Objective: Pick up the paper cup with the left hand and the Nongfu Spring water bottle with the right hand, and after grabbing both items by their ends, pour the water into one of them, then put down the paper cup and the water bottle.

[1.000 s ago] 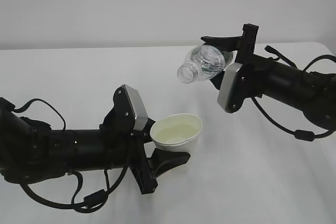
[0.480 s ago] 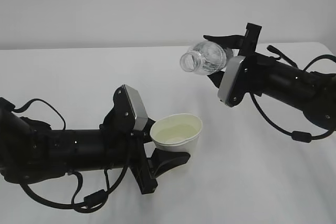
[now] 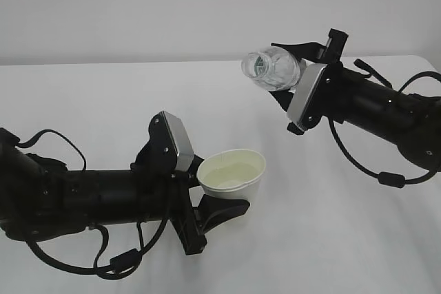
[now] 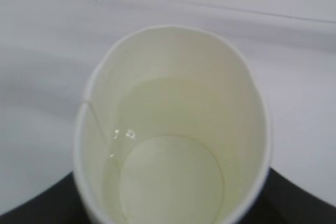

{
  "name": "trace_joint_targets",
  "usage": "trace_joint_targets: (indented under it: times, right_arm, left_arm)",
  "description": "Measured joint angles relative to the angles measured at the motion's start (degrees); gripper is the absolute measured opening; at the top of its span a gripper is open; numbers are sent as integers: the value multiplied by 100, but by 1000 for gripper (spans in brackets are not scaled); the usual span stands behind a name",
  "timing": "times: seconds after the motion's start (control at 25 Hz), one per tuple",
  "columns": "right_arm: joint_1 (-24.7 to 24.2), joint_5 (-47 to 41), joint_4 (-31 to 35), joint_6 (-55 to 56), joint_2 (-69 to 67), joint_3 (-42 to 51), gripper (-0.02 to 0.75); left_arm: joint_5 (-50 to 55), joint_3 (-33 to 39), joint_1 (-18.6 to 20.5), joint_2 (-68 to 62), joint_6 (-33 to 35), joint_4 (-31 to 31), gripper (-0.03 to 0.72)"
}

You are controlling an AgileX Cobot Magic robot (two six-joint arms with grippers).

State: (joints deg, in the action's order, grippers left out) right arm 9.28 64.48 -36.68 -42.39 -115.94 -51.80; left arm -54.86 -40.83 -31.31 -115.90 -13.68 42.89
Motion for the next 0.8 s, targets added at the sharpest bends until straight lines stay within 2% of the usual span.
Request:
trace_joint_targets:
  times: [0.8]
  right_arm:
    - [0,0,188,1168,0,0,466]
  left_arm:
    - [0,0,0,0,0,0,430]
